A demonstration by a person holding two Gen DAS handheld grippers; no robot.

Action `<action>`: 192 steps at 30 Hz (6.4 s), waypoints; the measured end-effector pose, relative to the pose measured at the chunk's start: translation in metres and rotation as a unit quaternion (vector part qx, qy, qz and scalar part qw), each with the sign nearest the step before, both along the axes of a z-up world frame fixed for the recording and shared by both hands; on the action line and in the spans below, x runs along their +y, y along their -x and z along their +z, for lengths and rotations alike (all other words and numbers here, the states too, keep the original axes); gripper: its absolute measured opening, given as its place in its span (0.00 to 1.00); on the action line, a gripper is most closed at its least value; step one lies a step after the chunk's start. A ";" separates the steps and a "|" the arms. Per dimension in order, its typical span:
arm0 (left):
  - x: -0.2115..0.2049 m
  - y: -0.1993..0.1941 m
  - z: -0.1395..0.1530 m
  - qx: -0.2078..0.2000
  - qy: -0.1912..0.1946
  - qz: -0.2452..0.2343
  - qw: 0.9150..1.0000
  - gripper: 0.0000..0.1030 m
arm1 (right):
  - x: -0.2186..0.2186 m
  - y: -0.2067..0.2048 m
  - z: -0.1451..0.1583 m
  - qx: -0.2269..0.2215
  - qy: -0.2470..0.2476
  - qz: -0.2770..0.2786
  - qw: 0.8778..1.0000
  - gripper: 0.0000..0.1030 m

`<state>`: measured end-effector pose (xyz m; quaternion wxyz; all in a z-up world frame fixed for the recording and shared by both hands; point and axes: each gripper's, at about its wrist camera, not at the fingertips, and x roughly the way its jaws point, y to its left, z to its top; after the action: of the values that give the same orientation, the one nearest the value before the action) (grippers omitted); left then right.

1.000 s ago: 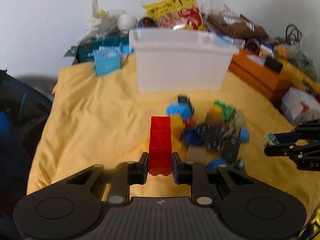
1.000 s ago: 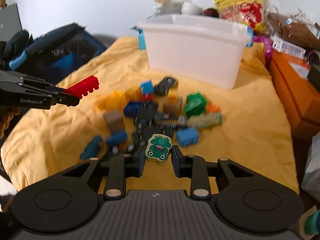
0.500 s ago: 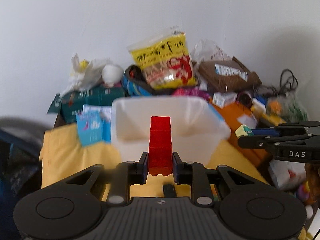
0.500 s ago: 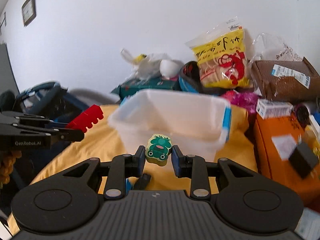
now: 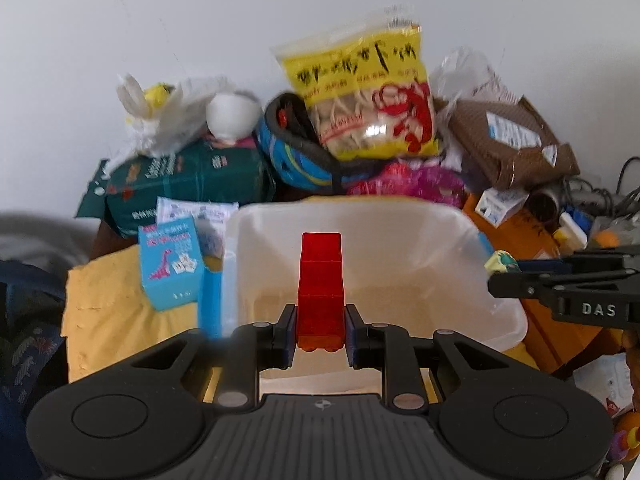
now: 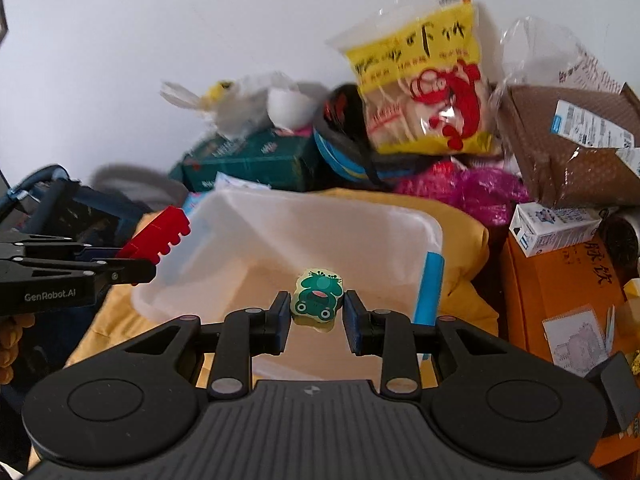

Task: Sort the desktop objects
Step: 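Carry both items into the white bin and open both tools, then grasp the teal figure with the left tool while the right tool grasps a black car, then carry the teal figure and black car into the white bin and release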

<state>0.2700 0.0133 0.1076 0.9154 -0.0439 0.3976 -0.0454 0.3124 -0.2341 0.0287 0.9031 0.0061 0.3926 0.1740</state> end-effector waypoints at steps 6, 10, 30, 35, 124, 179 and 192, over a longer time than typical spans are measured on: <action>-0.005 -0.015 -0.009 0.021 -0.004 -0.006 1.000 0.26 | 0.003 -0.016 -0.011 0.030 0.007 0.000 1.000 0.31; -0.007 -0.017 -0.012 0.025 -0.005 -0.007 1.000 0.45 | 0.003 -0.019 -0.012 0.029 0.010 0.003 1.000 0.43; -0.022 0.221 -0.089 0.012 -0.026 -0.015 0.999 0.52 | 0.023 0.218 -0.084 0.031 -0.026 0.086 0.995 0.42; -0.032 0.245 -0.119 0.053 -0.004 -0.010 0.999 0.52 | 0.047 0.251 -0.116 0.057 -0.011 0.103 0.993 0.42; -0.032 0.248 -0.125 0.012 -0.005 -0.012 1.000 0.24 | 0.012 0.254 -0.112 -0.010 0.023 0.005 1.000 0.32; -0.002 0.021 0.006 -0.035 0.004 0.027 0.999 0.28 | -0.008 0.027 -0.001 -0.018 -0.016 -0.024 0.999 0.32; 0.005 0.028 -0.007 -0.042 -0.013 0.018 0.999 0.48 | -0.009 0.025 -0.005 -0.037 -0.008 -0.015 0.999 0.47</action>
<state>0.2422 0.0186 0.1005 0.9326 -0.0375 0.3580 -0.0252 0.2875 -0.2429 0.0239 0.9193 0.0129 0.3575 0.1641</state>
